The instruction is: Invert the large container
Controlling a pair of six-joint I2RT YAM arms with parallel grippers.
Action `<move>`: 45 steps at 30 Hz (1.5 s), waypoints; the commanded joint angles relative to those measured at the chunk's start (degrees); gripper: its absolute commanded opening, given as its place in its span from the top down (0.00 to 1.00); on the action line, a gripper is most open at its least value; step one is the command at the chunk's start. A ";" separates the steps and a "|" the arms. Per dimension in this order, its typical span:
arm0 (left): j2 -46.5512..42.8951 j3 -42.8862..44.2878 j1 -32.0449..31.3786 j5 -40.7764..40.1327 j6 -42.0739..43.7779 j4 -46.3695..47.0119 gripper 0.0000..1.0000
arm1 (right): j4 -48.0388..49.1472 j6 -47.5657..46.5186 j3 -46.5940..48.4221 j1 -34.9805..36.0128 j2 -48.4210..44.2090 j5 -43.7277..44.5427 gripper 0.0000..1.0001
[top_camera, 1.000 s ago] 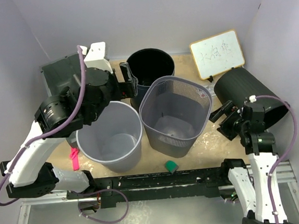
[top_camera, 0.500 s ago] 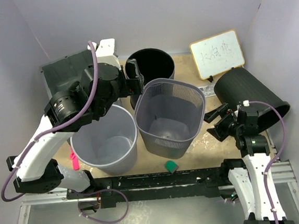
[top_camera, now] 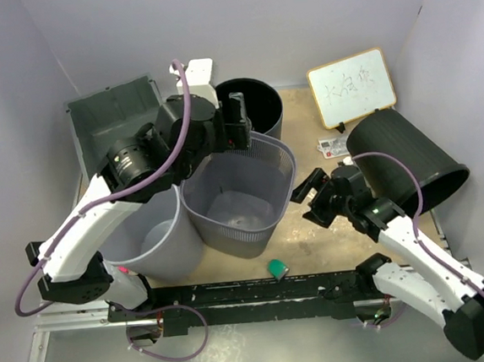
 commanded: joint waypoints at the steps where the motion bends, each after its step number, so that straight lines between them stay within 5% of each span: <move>1: 2.17 4.56 0.13 3.15 2.37 4.62 0.12 | 8.01 2.18 3.08 5.76 5.23 3.33 0.11; 4: 5.24 7.33 0.02 5.77 2.90 5.43 0.13 | 6.91 0.77 6.11 8.62 9.20 4.90 0.10; 7: 7.37 9.41 -0.65 8.08 3.28 6.08 0.14 | -4.78 -2.88 12.16 8.69 9.14 9.62 0.07; 15: 11.07 9.67 -4.78 10.93 4.58 9.34 0.14 | -38.81 -10.53 28.59 8.08 -2.43 42.54 0.02; 20: 13.49 10.13 -8.54 11.53 5.11 13.77 0.14 | -58.31 -8.50 37.50 8.08 -1.31 59.40 0.02; 30: 25.76 21.21 -17.88 9.30 7.96 11.48 0.14 | -58.51 -9.59 41.14 8.08 -1.49 68.65 0.00; 45: 12.37 -1.37 -17.95 6.12 5.43 22.21 0.13 | -57.47 -9.04 40.71 7.99 3.43 66.24 0.00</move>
